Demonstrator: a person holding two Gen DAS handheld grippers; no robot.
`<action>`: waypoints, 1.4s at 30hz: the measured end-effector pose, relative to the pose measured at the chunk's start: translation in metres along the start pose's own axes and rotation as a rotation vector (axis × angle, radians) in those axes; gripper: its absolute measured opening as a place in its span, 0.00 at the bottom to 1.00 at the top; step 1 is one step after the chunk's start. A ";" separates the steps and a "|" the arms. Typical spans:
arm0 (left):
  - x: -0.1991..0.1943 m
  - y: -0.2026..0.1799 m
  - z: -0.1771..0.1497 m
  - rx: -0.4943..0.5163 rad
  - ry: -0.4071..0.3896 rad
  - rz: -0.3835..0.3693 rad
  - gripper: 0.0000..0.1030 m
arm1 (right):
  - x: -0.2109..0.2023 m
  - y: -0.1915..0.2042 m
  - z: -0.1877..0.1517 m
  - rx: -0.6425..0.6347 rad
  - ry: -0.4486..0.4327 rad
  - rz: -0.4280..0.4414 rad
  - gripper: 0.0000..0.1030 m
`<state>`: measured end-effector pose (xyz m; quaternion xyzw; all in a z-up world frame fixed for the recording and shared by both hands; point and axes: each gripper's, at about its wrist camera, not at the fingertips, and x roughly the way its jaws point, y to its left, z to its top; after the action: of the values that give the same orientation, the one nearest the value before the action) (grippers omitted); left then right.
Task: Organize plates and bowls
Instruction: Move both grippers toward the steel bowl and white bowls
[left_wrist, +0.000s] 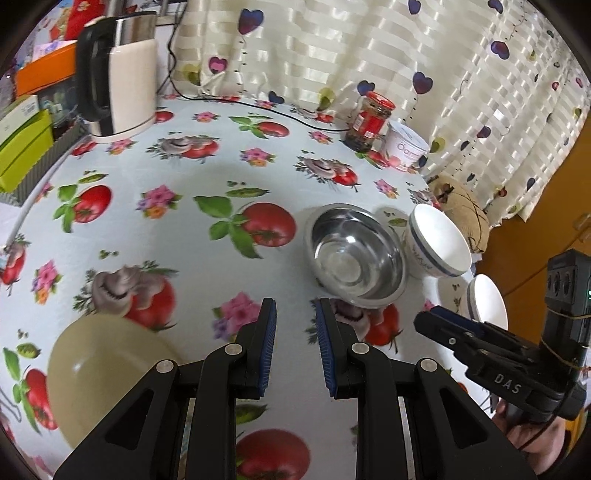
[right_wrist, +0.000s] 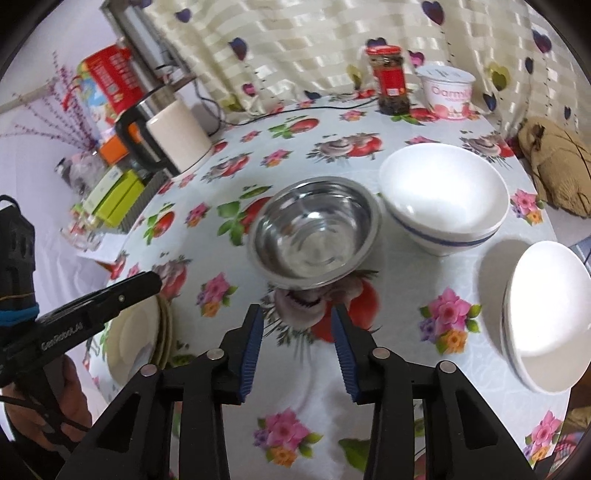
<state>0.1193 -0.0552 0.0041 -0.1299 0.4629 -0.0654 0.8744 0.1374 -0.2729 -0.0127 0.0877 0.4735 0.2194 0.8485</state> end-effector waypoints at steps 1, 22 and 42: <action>0.004 -0.002 0.002 -0.004 0.007 -0.004 0.23 | 0.003 -0.004 0.002 0.013 0.001 -0.001 0.33; 0.077 -0.008 0.029 -0.078 0.089 -0.015 0.29 | 0.047 -0.040 0.028 0.122 0.030 -0.006 0.32; 0.091 -0.014 0.019 -0.051 0.143 -0.036 0.29 | 0.056 -0.045 0.031 0.121 0.043 0.021 0.21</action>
<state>0.1865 -0.0863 -0.0540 -0.1554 0.5233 -0.0782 0.8342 0.2018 -0.2853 -0.0551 0.1391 0.5030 0.2011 0.8290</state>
